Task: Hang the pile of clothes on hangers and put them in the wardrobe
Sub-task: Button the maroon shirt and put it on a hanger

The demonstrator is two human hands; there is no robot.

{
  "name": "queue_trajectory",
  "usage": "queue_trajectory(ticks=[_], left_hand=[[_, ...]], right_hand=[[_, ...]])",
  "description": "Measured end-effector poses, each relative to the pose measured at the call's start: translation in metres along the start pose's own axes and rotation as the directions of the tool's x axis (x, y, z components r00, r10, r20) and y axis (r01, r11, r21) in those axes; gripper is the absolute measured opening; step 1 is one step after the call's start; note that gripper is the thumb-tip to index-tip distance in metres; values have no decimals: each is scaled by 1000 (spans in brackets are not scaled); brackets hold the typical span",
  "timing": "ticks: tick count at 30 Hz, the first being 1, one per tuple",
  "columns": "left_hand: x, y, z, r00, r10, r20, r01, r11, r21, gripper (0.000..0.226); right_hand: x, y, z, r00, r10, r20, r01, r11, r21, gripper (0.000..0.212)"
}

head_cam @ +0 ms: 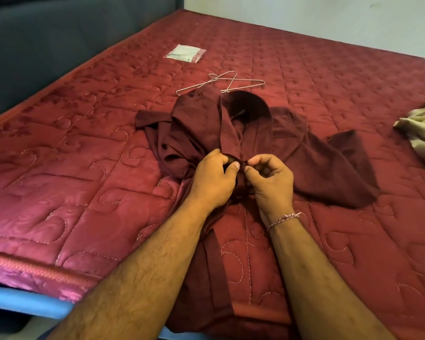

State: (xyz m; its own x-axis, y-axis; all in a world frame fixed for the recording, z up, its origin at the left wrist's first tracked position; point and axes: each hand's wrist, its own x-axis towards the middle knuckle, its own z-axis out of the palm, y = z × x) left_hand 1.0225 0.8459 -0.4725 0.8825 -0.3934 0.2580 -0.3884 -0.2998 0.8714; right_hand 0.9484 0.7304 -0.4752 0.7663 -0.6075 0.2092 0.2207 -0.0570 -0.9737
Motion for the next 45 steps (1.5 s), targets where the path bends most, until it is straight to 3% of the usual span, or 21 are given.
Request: queue_trajectory(ticks=[8,14,17,19,22,25,29,31,37,40,42,45], left_hand=[[1,-2,-1,999,-33,9,34,978,-204,22],[2,-6,-9,979,-84,185,156,891,-425,23],[-3,0,-16,971,-91,221,193,846,-497,15],[-6,7,-18,969,-134,209,226,824,-520,17],[-13,10,-23,967,-189,169,249,835,-490,17],[-17,2,-26,963,-193,189,257,868,-424,15],[-19,3,-26,964,-176,198,233,918,-320,30],[-20,2,-23,960,-177,218,237,927,-291,23],[-19,2,-25,948,-200,248,277,903,-329,9],[-18,0,-27,940,-231,252,320,853,-413,21],[-16,-4,-28,936,-255,241,344,805,-484,27],[-18,-3,-29,931,-244,270,354,784,-510,15]], right_hand=[[-2,-2,-4,999,-15,52,11,997,75,12],[0,-4,-8,991,36,131,-50,993,105,16],[-7,-11,-6,995,-43,91,39,998,46,17],[-10,-11,-5,986,-158,57,164,981,-105,17],[-15,-11,-5,945,-315,93,327,877,-353,19],[-23,-11,-4,879,-447,164,458,697,-552,18],[-31,-15,3,843,-485,231,470,458,-754,9],[-32,-15,6,850,-471,233,444,404,-800,11],[-37,-16,10,838,-490,239,448,368,-815,16],[-37,-15,10,809,-529,256,488,360,-795,14],[-36,-15,9,783,-554,283,539,378,-752,9],[-34,-17,7,800,-535,272,544,455,-705,10]])
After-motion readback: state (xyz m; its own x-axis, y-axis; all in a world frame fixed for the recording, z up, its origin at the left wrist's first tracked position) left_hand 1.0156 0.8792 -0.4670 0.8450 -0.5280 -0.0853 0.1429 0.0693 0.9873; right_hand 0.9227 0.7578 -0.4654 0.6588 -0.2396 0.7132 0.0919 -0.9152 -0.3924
